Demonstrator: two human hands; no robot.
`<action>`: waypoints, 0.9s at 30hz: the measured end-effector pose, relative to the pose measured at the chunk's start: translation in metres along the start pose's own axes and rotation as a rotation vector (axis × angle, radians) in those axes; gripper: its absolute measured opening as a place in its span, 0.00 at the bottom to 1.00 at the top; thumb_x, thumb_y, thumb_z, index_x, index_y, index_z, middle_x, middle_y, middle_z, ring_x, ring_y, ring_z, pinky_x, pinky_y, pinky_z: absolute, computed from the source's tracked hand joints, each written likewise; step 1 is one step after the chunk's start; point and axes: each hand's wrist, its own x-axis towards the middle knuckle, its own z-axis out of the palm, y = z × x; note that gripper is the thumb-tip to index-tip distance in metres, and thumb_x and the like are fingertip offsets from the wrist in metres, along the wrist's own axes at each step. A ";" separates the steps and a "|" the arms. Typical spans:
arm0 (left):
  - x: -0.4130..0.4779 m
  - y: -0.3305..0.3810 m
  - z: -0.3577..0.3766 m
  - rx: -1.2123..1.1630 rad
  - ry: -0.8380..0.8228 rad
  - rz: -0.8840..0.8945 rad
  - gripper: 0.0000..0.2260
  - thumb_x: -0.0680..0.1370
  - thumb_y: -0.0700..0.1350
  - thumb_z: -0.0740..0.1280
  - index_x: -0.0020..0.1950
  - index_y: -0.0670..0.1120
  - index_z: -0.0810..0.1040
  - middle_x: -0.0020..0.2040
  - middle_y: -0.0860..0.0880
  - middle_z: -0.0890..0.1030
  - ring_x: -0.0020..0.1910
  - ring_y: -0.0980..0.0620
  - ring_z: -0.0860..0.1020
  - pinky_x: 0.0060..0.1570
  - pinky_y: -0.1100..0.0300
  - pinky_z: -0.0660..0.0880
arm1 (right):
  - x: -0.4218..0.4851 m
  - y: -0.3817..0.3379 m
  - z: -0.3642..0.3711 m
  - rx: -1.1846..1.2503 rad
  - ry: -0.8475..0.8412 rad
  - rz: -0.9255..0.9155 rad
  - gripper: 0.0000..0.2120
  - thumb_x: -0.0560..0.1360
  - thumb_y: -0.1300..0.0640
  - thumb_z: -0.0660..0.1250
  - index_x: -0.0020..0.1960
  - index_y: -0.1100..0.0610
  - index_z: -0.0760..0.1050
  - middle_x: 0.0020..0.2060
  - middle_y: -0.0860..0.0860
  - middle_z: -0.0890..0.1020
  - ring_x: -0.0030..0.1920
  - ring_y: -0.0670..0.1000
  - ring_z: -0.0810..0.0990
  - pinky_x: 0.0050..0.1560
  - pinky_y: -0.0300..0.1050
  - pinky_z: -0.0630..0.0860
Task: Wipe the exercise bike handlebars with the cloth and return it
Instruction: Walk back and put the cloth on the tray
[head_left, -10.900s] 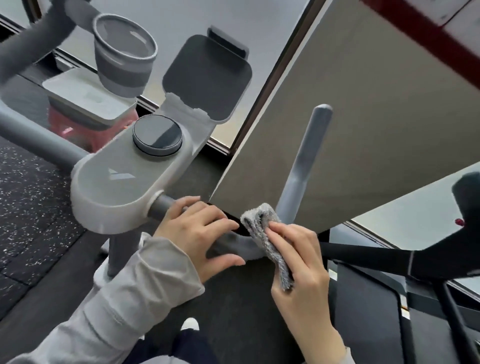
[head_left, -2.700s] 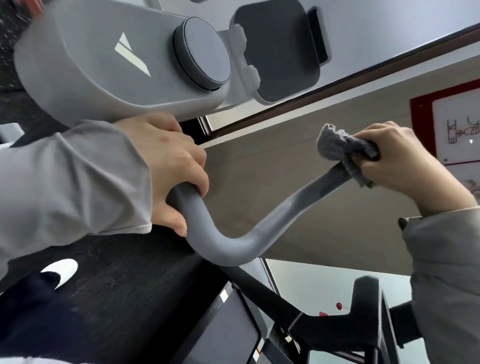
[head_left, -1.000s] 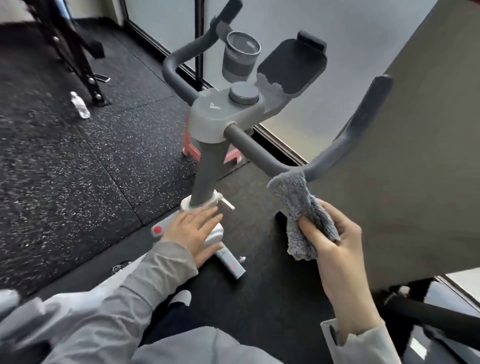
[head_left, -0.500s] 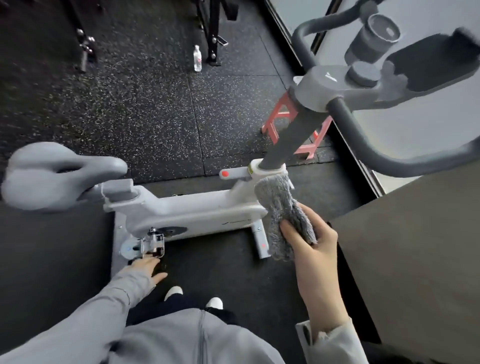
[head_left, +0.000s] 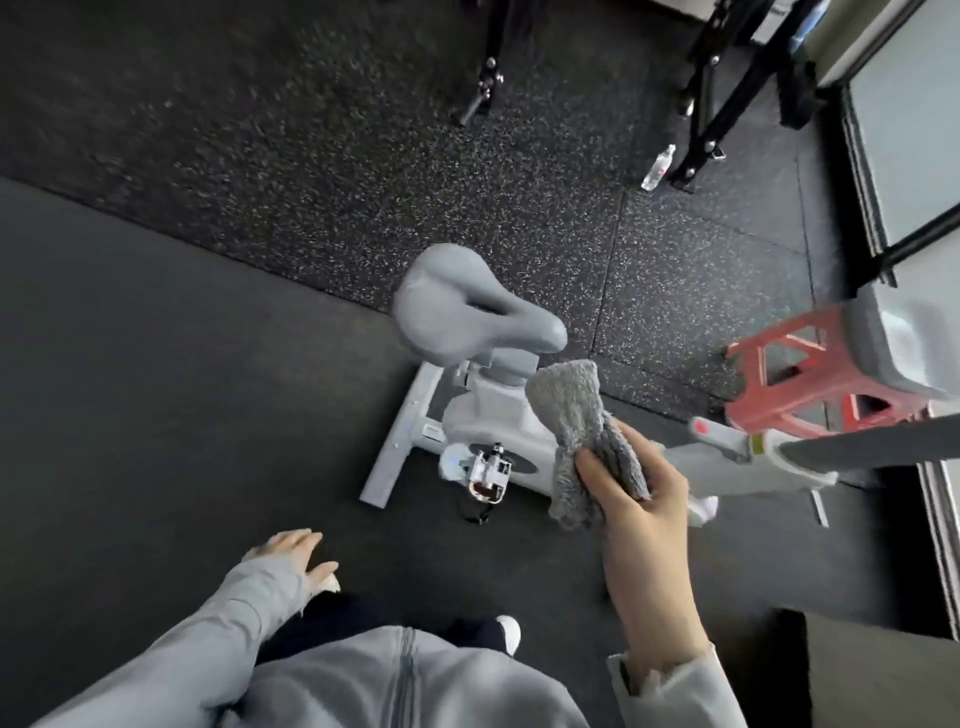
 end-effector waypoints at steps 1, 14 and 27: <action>0.001 -0.022 -0.005 -0.004 0.005 -0.016 0.27 0.79 0.61 0.52 0.75 0.51 0.55 0.77 0.54 0.56 0.75 0.53 0.54 0.74 0.56 0.56 | 0.002 -0.003 0.028 0.003 -0.014 -0.004 0.20 0.72 0.73 0.66 0.46 0.47 0.82 0.38 0.41 0.85 0.40 0.38 0.79 0.43 0.29 0.74; 0.006 -0.200 -0.034 -0.211 -0.043 -0.245 0.27 0.80 0.61 0.49 0.76 0.51 0.54 0.77 0.53 0.55 0.75 0.52 0.55 0.73 0.55 0.57 | 0.028 -0.007 0.258 -0.001 -0.254 0.048 0.13 0.70 0.61 0.68 0.52 0.50 0.82 0.44 0.45 0.85 0.47 0.45 0.80 0.53 0.46 0.76; 0.076 -0.253 -0.141 -0.228 -0.096 -0.322 0.27 0.80 0.61 0.49 0.76 0.51 0.52 0.77 0.52 0.55 0.75 0.50 0.56 0.72 0.54 0.58 | 0.134 0.008 0.337 0.036 -0.235 0.123 0.14 0.72 0.65 0.69 0.50 0.47 0.82 0.40 0.43 0.85 0.45 0.45 0.81 0.51 0.48 0.77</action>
